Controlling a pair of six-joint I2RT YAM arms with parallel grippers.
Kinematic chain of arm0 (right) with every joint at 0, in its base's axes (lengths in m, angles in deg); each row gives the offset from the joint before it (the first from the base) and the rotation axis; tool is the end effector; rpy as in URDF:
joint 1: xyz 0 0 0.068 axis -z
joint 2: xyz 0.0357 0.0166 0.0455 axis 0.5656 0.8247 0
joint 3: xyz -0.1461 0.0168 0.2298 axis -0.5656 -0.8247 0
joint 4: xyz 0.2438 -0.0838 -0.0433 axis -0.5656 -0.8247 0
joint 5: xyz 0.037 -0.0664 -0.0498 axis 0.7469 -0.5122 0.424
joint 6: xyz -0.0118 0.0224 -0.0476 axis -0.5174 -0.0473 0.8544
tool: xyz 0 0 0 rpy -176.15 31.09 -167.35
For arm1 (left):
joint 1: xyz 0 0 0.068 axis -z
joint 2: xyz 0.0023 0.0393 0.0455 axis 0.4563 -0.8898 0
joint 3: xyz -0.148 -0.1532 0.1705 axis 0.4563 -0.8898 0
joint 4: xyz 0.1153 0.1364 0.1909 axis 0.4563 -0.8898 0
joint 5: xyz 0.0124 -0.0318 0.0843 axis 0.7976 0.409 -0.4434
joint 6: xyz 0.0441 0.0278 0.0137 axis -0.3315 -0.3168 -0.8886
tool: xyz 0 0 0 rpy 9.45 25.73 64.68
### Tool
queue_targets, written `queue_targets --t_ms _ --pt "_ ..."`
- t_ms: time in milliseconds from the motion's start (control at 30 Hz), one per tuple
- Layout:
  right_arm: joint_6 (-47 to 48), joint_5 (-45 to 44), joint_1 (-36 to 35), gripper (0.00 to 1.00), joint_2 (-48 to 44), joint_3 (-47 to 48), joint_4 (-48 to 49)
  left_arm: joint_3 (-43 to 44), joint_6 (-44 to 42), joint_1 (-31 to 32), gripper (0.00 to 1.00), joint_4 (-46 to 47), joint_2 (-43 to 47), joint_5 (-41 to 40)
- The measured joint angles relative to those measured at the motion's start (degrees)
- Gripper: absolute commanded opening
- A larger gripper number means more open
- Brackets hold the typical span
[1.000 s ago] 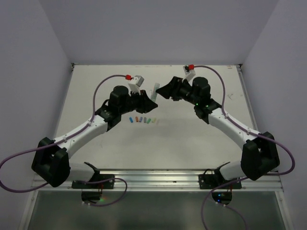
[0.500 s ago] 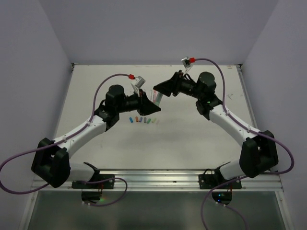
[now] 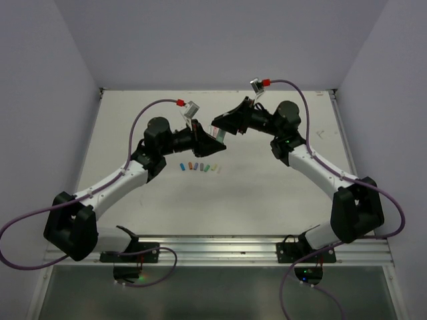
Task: Open the pen caps
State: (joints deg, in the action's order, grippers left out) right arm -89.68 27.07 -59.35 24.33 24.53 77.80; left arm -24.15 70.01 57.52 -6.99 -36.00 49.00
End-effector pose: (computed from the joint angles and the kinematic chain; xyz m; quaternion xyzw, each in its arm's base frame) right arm 0.2982 0.1670 0.3564 -0.1880 0.6218 0.6248 0.4331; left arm 0.2513 -0.1747 0.3159 0.2067 0.6927 -0.5681 0.3933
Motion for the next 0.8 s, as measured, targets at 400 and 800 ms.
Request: queue_targets --t_ms 400,800 --pt "-1.4 1.5 0.1 0.35 0.9 0.0 1.9 0.0 2.0 -0.1 0.00 2.7 -0.8 -1.0" --pt "-3.9 4.7 0.3 0.00 5.7 3.4 3.8 -0.1 2.0 -0.8 0.00 3.4 -1.2 -0.9"
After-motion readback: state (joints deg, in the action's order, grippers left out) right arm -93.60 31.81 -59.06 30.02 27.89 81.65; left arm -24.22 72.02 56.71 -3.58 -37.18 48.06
